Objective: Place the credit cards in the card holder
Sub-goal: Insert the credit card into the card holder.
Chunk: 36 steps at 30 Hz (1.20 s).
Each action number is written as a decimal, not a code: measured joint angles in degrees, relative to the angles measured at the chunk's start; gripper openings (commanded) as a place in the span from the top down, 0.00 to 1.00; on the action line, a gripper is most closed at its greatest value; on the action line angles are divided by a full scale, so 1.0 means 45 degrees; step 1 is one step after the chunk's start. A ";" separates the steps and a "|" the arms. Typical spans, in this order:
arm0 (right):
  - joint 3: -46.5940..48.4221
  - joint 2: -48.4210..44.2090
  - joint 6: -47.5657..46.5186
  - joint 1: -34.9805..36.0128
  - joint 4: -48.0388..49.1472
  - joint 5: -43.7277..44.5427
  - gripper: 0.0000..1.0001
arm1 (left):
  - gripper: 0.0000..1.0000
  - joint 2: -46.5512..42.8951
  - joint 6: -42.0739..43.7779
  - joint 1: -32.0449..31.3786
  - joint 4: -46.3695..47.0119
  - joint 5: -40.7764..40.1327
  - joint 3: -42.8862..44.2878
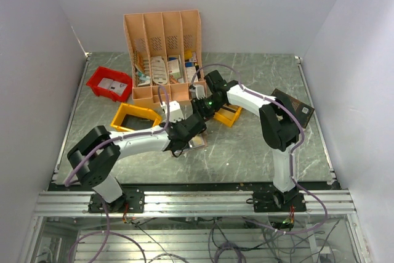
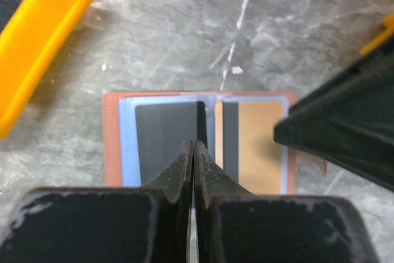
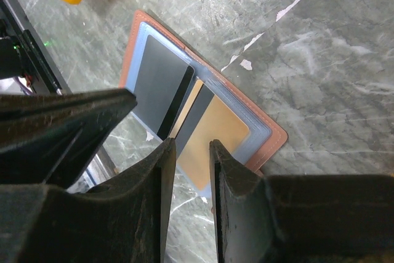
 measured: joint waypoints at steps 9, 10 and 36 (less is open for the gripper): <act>-0.0092 0.0000 -0.0010 0.0000 0.0155 -0.0049 0.72 | 0.93 0.1447 0.0238 0.0748 -0.0287 0.0826 0.0709; -0.0107 0.0000 -0.0010 0.0000 0.0175 -0.0063 0.73 | 0.93 0.1554 0.0311 0.0777 -0.0282 0.0918 0.0797; -0.0423 0.0316 0.0243 0.1797 0.0568 0.0665 1.00 | 0.89 -0.2924 0.2166 0.1375 0.0306 0.3181 -0.3745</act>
